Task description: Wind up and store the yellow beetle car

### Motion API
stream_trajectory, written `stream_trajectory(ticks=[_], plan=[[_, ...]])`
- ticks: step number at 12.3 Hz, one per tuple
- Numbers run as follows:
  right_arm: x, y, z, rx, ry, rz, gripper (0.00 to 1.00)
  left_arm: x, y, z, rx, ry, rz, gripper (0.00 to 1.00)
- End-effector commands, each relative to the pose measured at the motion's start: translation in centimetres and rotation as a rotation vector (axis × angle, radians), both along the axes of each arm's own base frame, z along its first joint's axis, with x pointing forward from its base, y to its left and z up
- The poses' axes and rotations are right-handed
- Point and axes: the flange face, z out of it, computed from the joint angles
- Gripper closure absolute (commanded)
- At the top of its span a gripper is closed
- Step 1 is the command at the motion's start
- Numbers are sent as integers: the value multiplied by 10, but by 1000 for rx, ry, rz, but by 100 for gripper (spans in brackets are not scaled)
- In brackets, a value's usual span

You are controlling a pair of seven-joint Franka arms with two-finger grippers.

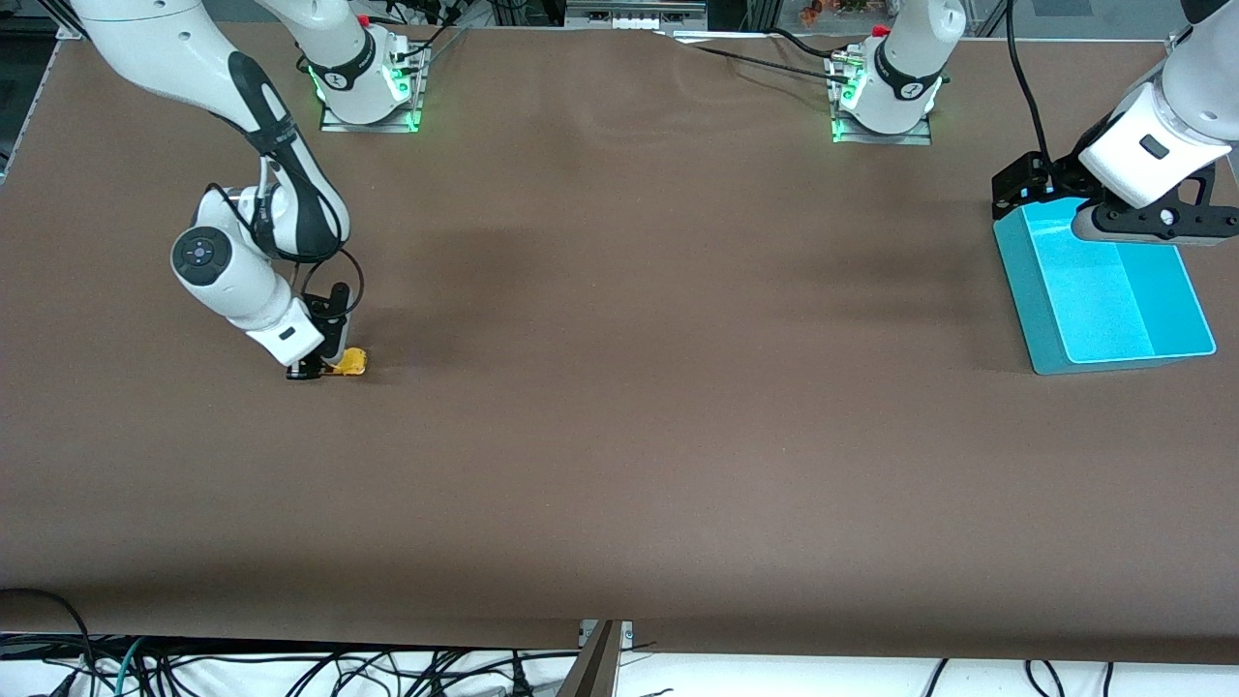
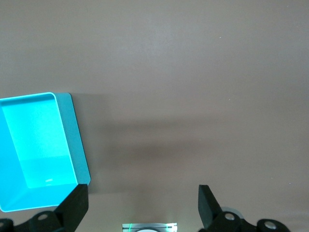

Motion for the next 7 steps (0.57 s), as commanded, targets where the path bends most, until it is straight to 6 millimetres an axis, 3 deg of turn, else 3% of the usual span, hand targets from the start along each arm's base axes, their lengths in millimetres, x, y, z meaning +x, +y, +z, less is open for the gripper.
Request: stream_trajectory(ticks=[1,5,7], plan=[[-13,-53,-44,-7,77,-12,84,-4,7,2,11,11,10,0],[-27,-149,-50,-3,86,-41,84,-11,8,-2,15,20,16,0],[-33,-185,-56,-3,91,-50,84,-11,8,-1,15,20,15,0]])
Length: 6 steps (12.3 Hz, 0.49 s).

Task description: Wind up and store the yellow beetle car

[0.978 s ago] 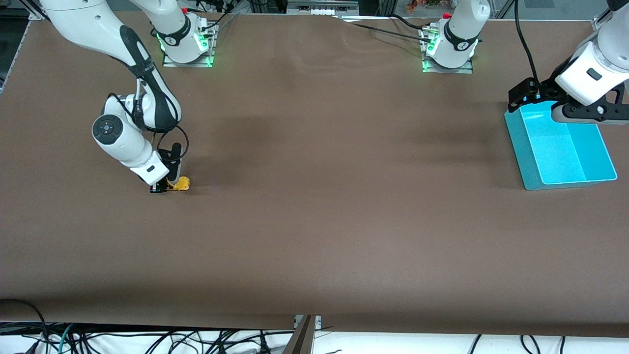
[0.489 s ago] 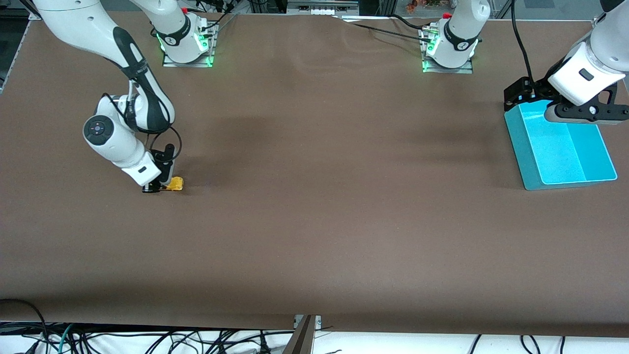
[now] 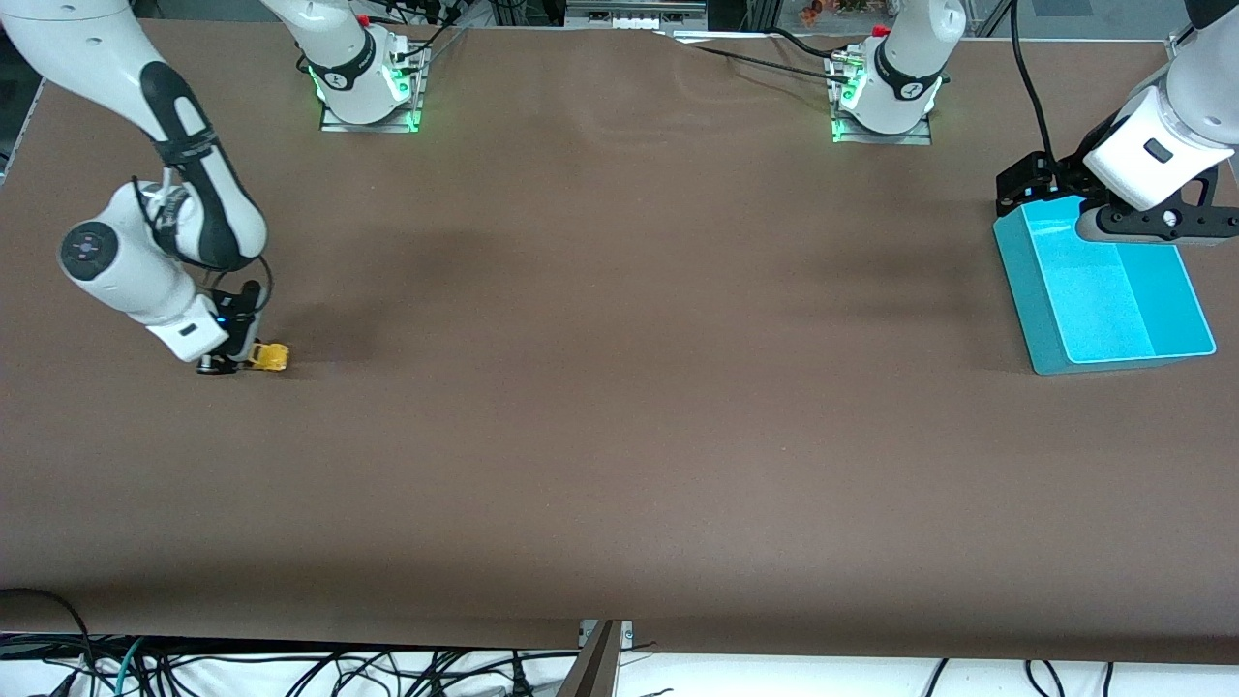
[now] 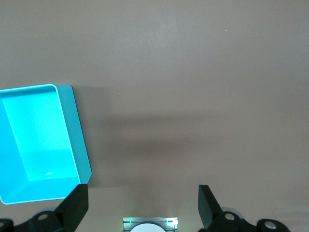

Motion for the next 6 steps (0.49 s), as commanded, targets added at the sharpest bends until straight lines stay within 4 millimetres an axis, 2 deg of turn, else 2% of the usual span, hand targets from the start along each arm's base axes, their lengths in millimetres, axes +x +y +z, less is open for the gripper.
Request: stream_trajectory(ticks=[1,3,5,6], plan=[[-19,-39,-56,14,81,0,84,-8,2,4,13,-3,5,0],[-19,-47,-57,13,79,-1,84,-8,5,4,13,-3,9,0],[-19,-46,-57,15,82,2,82,-8,4,2,14,1,9,0],[-18,-44,-57,15,80,5,70,-9,4,1,14,1,9,0]])
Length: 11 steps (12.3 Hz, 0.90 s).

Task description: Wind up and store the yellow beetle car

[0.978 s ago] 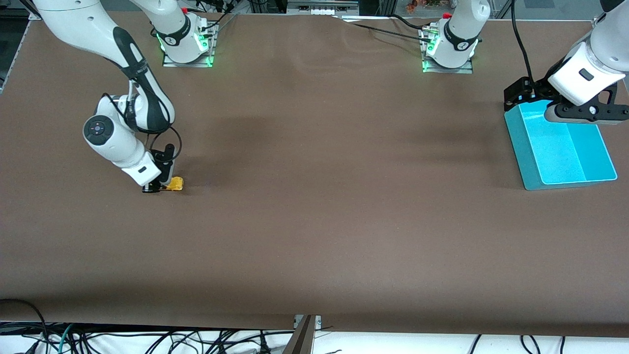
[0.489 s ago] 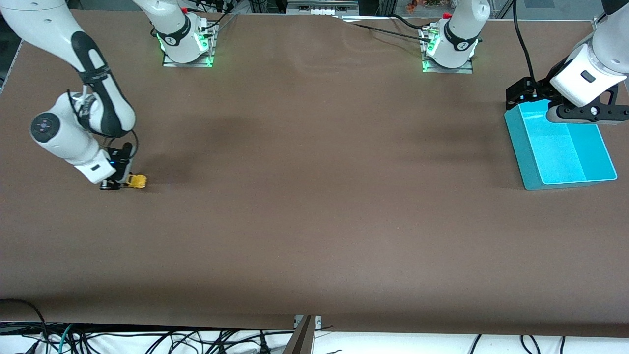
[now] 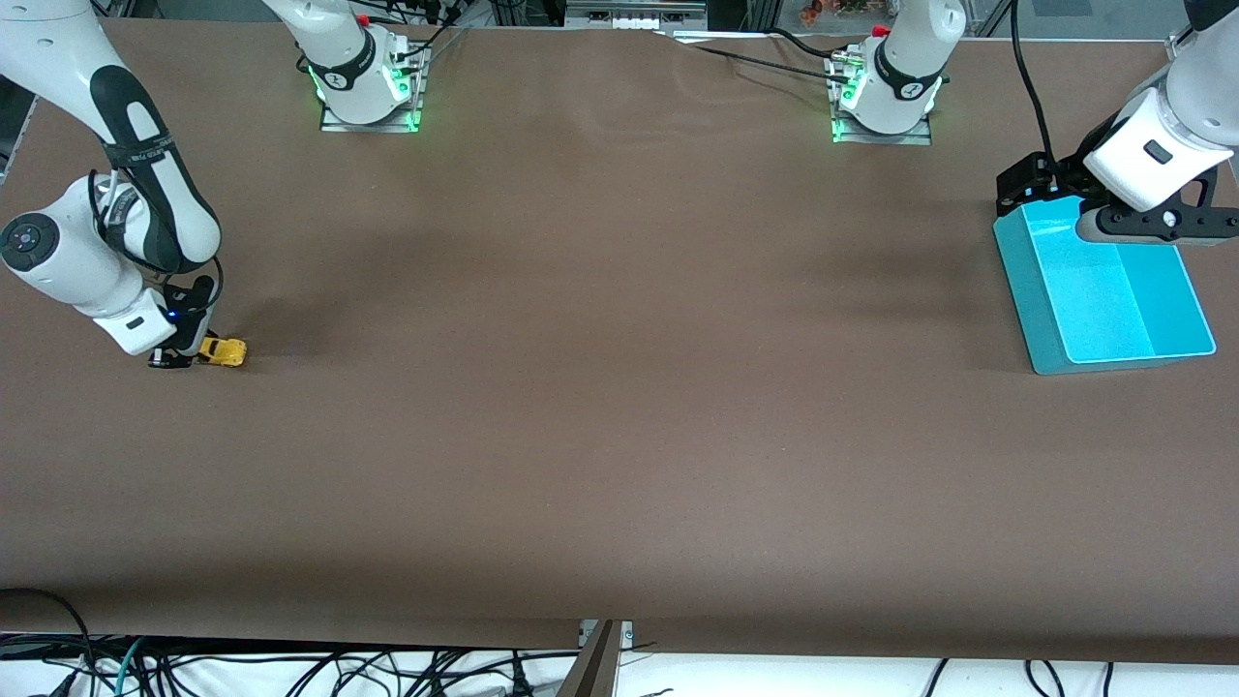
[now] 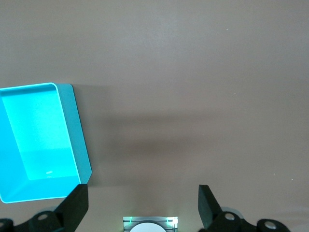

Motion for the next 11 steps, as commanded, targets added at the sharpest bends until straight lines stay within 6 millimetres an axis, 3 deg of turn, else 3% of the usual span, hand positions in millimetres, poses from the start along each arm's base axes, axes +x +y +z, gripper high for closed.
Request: stream_trajectory(ticks=[1,2,6,11], plan=[[-12,0,-56,23,80,15,8,-10,2,3,14,-2,6,0],[-4,13,-48,31,69,37,0,-9,3,3,13,-2,6,0],[18,33,0,44,44,65,0,-9,6,3,13,-2,10,0],[52,36,41,64,96,72,0,-10,10,0,13,6,13,0]])
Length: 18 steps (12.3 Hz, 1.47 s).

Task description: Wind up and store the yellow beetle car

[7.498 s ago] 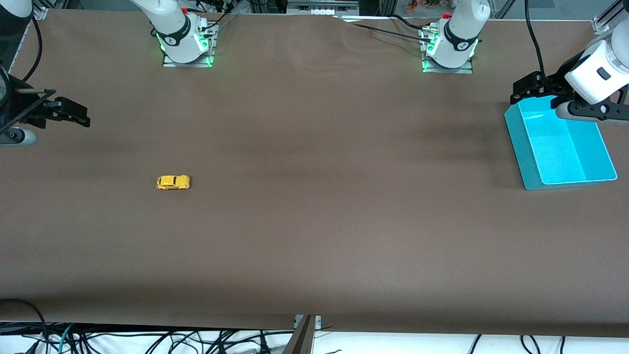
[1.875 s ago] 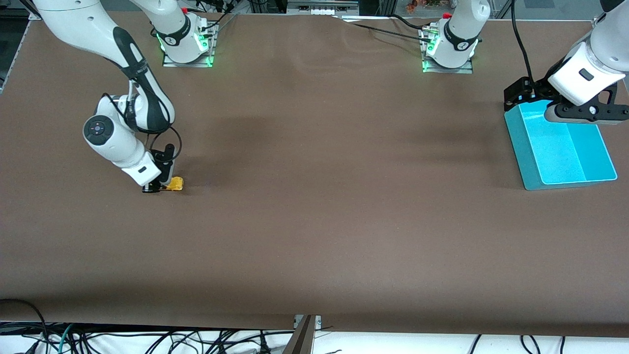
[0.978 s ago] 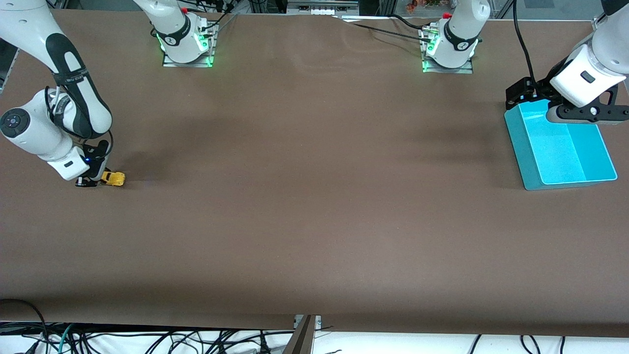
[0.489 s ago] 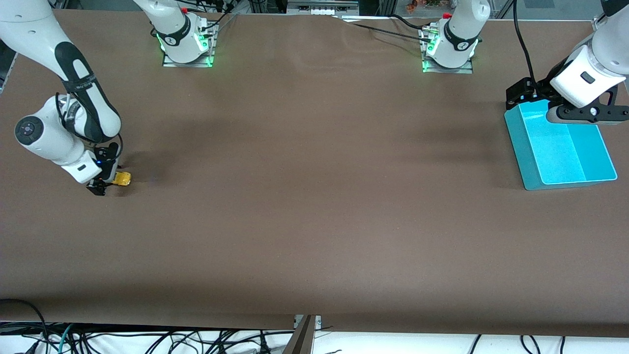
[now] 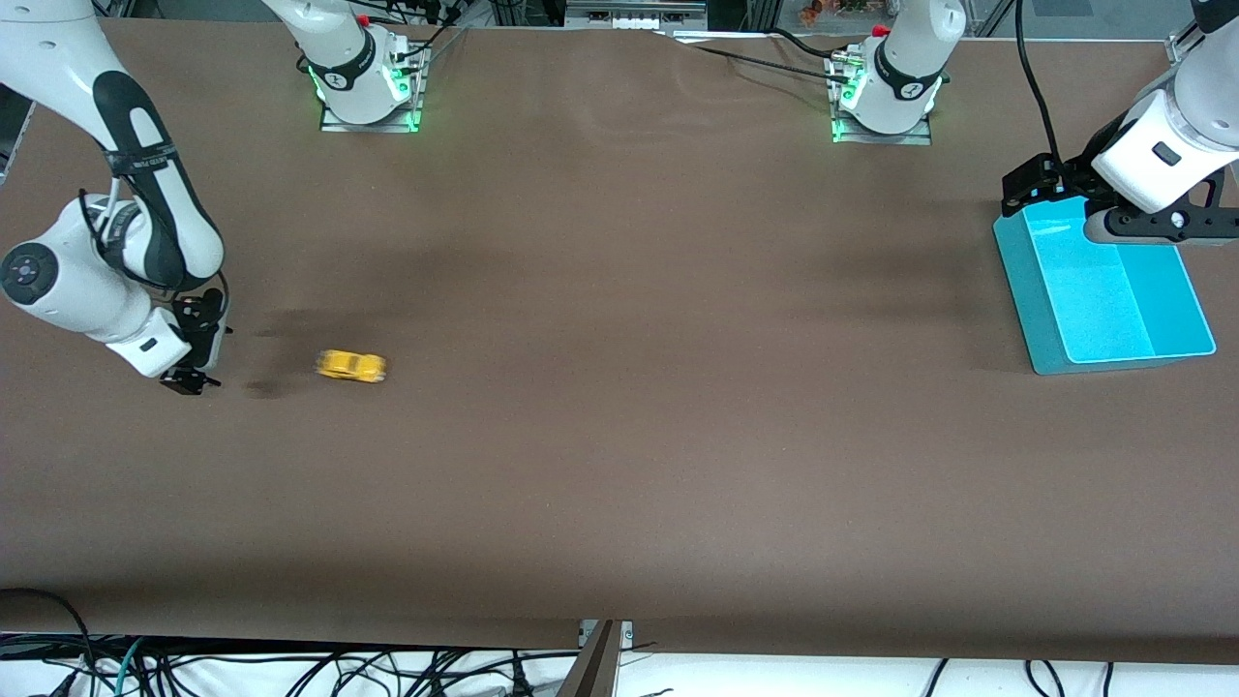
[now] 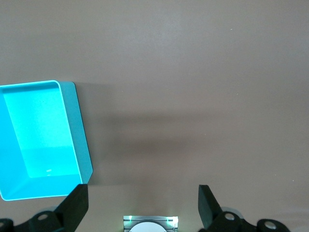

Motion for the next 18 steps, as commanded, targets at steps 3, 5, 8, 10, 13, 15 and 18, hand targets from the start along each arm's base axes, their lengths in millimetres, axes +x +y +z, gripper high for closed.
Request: stream_trajectory(ticks=[3,5,8,10,13,15,18], plan=[[14,11,37,14,-18,-64,0,-9,9,-9,9,9,5,0],[18,26,56,20,-30,-174,0,-7,16,-21,7,11,17,0],[24,52,83,30,-32,-292,0,-6,17,-32,7,6,18,0],[32,63,99,32,2,-379,0,-5,17,-48,7,8,18,0],[36,71,106,34,6,-451,0,-5,17,-74,7,9,18,0],[35,71,108,30,21,-499,0,-4,17,-80,6,6,17,0],[36,72,110,31,18,-501,0,0,22,-91,-1,-18,-10,0]])
